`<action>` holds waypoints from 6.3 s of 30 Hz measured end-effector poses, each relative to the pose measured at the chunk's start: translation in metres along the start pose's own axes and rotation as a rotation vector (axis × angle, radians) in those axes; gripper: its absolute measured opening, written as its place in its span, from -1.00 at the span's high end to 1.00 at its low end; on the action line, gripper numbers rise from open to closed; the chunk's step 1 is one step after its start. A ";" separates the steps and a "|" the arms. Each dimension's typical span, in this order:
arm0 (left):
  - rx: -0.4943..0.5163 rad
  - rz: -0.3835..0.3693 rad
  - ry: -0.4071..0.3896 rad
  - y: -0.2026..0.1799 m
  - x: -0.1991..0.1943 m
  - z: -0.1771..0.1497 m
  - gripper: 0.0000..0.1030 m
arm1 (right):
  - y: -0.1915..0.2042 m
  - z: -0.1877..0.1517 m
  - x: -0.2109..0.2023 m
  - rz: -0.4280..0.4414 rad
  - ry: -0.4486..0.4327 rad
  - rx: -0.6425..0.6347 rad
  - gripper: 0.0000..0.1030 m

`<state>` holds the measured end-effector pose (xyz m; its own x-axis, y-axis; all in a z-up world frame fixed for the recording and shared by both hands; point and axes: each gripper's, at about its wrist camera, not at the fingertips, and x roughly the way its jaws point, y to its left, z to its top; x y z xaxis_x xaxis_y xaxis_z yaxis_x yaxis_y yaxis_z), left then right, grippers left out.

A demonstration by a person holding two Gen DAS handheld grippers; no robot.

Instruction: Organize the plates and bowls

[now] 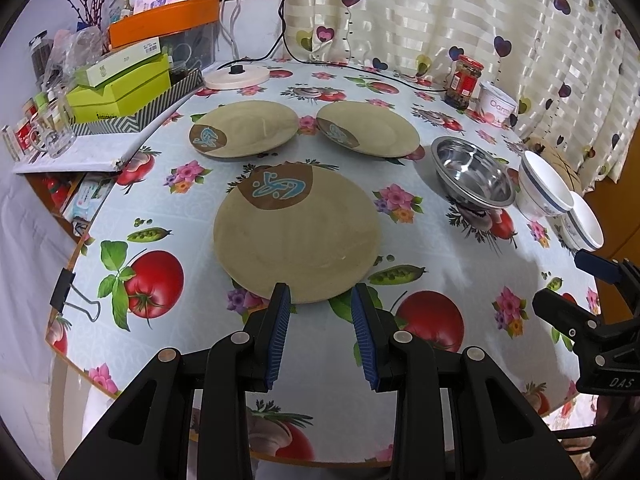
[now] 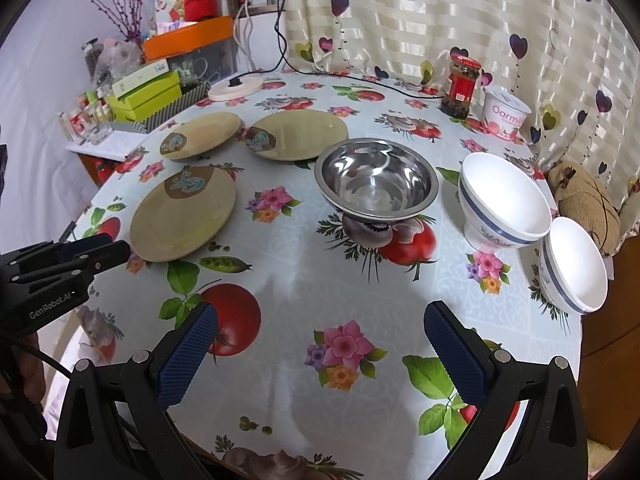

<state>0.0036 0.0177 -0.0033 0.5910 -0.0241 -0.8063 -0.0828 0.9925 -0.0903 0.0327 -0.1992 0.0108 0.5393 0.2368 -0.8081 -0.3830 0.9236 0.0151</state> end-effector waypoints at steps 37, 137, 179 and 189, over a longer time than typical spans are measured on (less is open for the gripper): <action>-0.088 -0.009 -0.011 0.044 0.020 0.031 0.36 | 0.028 0.052 0.030 0.082 0.009 -0.082 -1.00; -0.234 -0.077 -0.015 0.126 0.082 0.110 0.37 | 0.103 0.190 0.189 0.284 0.184 -0.069 0.43; -0.194 -0.084 0.080 0.081 0.064 0.032 0.37 | 0.083 0.095 0.144 0.232 0.241 -0.068 0.40; -0.207 -0.081 0.055 0.090 0.059 0.032 0.37 | 0.082 0.095 0.141 0.228 0.225 -0.077 0.40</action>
<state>0.0566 0.1093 -0.0399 0.5579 -0.1144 -0.8220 -0.2030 0.9415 -0.2689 0.1488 -0.0611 -0.0457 0.2574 0.3543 -0.8990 -0.5350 0.8270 0.1728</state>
